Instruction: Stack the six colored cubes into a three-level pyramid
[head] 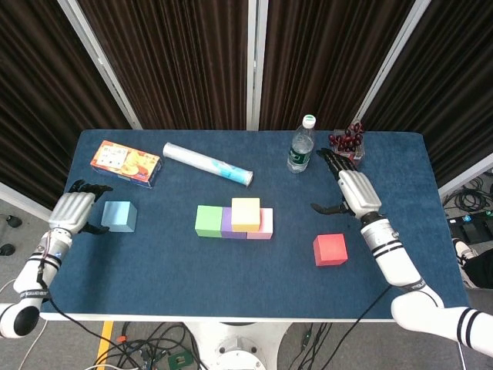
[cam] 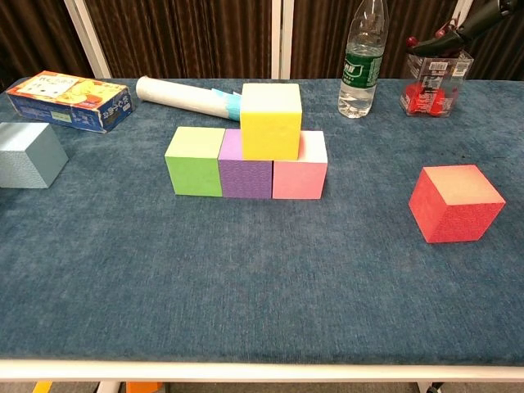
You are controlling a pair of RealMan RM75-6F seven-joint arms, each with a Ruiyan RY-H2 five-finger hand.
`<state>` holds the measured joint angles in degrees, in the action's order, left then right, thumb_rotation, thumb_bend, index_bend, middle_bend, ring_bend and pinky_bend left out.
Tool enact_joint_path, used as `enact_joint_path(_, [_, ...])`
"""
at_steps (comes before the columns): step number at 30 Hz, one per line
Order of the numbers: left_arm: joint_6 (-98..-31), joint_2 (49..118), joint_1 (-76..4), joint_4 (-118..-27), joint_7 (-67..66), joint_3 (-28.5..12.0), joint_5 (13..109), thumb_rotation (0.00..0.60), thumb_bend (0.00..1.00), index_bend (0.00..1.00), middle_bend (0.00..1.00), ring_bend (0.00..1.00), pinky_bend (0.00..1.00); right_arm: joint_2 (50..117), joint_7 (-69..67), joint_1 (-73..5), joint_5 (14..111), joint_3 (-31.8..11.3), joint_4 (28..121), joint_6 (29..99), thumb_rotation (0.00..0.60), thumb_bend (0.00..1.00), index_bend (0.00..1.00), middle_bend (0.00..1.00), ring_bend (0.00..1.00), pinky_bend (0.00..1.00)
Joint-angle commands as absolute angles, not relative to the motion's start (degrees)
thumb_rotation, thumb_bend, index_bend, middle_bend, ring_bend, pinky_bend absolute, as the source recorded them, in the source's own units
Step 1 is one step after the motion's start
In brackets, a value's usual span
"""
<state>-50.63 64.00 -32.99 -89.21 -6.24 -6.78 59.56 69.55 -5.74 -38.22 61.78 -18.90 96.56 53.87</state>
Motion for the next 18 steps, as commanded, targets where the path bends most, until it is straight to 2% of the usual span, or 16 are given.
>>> enact_joint_path(1, [-49.23, 64.89, -32.86, -87.13, -4.93, -6.28, 59.1, 0.6, 0.15, 0.18, 0.16, 0.1, 0.04, 69.66, -6.02, -38.07, 61.89, -18.69, 96.35, 54.06, 0.6, 0.08, 0.0, 0.0, 0.0, 0.0])
enact_joint_path(18, [-42.74, 72.91, -34.43, -74.74, 3.23, -6.87, 61.29, 0.6, 0.15, 0.18, 0.16, 0.1, 0.04, 70.12, -7.23, -37.26, 62.21, -17.64, 95.17, 54.81, 0.6, 0.09, 0.0, 0.0, 0.0, 0.0])
